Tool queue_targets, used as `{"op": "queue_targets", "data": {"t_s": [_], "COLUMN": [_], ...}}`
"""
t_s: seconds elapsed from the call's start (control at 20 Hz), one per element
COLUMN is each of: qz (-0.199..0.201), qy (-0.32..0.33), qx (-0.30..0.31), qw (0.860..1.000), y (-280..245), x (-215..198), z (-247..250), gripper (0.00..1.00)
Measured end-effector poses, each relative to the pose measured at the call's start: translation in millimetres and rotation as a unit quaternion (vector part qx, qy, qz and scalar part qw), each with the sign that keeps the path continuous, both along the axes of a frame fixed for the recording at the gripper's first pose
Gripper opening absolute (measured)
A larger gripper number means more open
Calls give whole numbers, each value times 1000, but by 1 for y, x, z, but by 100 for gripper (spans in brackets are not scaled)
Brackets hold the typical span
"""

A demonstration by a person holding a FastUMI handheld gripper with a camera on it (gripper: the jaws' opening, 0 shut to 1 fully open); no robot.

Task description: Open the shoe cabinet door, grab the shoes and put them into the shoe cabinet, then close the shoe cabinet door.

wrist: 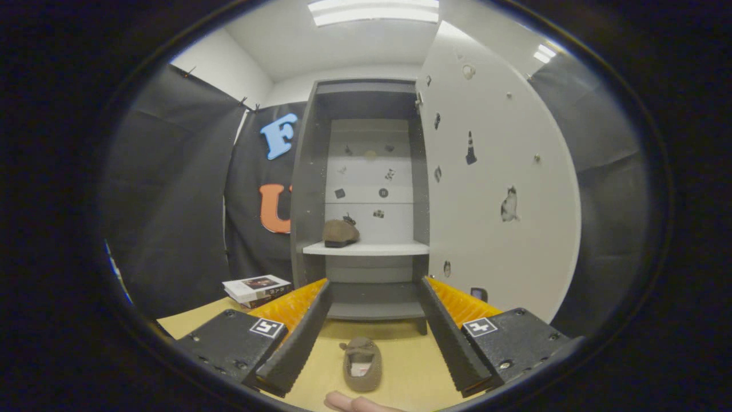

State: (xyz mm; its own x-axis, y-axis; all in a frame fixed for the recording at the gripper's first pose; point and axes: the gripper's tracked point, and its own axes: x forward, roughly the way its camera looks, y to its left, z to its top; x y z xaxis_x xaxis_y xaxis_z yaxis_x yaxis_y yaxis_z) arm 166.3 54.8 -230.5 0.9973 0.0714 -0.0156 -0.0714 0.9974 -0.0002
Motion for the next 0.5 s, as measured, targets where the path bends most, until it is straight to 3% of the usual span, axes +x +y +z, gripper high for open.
{"op": "queue_targets", "data": {"t_s": [0.3, 0.5], "qz": [20, 29], "qy": [84, 159], "qx": [-53, -51], "qw": [995, 986], "y": [34, 46], "x": [54, 83], "z": [-119, -189], "gripper": [99, 98]}}
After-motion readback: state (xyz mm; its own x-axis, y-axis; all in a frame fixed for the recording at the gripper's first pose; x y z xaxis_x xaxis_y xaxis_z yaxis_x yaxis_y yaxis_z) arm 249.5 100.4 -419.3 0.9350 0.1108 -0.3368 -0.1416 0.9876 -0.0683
